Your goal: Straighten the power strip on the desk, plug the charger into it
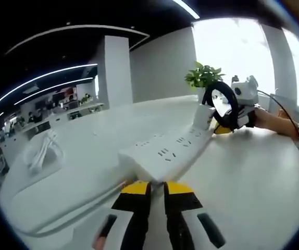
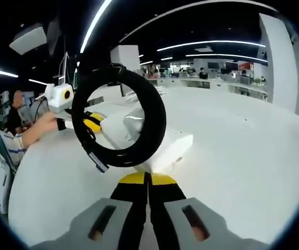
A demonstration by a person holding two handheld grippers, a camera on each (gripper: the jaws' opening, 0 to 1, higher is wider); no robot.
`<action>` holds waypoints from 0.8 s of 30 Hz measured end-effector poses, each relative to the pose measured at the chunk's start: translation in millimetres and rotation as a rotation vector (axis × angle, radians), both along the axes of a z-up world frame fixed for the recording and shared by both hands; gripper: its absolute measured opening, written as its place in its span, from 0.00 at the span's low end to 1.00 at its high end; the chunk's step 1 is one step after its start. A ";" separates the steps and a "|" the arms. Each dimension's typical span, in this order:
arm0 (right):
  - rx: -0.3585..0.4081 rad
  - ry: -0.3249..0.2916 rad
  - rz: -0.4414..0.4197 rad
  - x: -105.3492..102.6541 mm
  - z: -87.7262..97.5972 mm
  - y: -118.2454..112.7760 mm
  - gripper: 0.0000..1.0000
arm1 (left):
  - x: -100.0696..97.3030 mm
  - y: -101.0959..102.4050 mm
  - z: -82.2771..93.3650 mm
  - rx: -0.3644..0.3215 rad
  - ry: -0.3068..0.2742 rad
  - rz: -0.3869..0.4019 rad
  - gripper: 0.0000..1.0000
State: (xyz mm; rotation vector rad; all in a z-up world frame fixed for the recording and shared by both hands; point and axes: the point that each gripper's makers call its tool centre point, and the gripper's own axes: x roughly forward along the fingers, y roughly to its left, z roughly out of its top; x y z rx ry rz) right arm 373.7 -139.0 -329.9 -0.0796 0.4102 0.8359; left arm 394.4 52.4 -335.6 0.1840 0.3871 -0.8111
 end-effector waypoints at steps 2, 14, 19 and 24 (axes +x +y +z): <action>0.016 -0.001 0.012 -2.6 1.8 4.1 0.00 | -0.5 0.3 -0.1 -0.003 0.002 0.003 0.08; -0.009 -0.040 -0.014 -8.1 9.1 -2.5 0.00 | -2.7 3.5 2.1 -0.019 0.006 0.007 0.03; -0.003 -0.036 -0.019 -10.8 11.0 -4.6 0.00 | -4.8 5.7 18.9 -0.093 -0.010 0.022 0.00; -0.004 -0.013 -0.041 -12.1 9.2 -10.6 0.00 | -4.2 10.2 21.3 -0.094 -0.012 0.045 0.01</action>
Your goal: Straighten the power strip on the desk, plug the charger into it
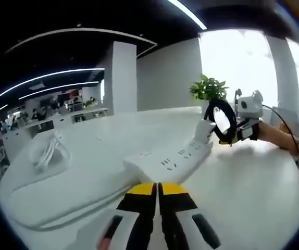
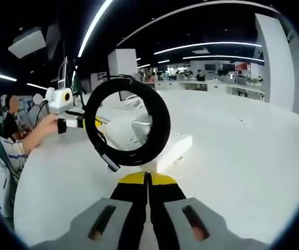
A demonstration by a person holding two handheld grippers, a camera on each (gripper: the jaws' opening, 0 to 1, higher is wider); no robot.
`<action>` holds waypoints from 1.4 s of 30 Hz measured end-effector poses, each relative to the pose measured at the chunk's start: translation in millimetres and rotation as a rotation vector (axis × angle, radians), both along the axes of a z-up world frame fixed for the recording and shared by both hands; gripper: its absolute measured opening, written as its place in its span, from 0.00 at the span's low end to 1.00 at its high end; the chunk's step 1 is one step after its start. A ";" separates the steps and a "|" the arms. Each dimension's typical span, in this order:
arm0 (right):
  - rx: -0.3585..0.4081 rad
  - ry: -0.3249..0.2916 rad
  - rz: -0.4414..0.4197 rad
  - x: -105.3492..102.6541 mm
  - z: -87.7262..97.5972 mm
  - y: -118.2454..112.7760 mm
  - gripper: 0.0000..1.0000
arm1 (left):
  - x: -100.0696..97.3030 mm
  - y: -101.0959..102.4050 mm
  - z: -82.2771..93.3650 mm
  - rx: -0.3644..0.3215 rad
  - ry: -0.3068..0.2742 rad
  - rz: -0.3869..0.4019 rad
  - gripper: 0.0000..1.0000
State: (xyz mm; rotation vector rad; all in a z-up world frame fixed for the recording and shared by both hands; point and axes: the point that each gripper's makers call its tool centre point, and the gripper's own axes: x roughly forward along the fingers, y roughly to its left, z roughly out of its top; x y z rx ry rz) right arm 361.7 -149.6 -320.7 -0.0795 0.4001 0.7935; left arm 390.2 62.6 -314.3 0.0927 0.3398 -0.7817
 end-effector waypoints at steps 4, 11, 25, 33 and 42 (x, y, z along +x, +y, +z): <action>0.002 0.014 -0.017 -3.2 -0.8 -2.0 0.00 | -5.9 -1.7 4.9 0.017 -0.020 -0.002 0.02; 0.026 0.052 -0.032 -12.6 0.9 -0.7 0.00 | -15.3 0.0 4.5 0.021 -0.017 0.003 0.03; 0.061 0.084 -0.131 -36.0 7.6 -19.2 0.01 | -45.8 27.2 1.3 0.064 -0.024 0.103 0.05; 0.022 0.059 -0.163 -59.1 6.3 -22.9 0.03 | -71.6 31.3 4.5 0.056 -0.025 0.126 0.07; 0.016 0.041 -0.160 -85.8 9.9 -17.4 0.04 | -101.8 35.0 11.4 0.057 -0.063 0.183 0.07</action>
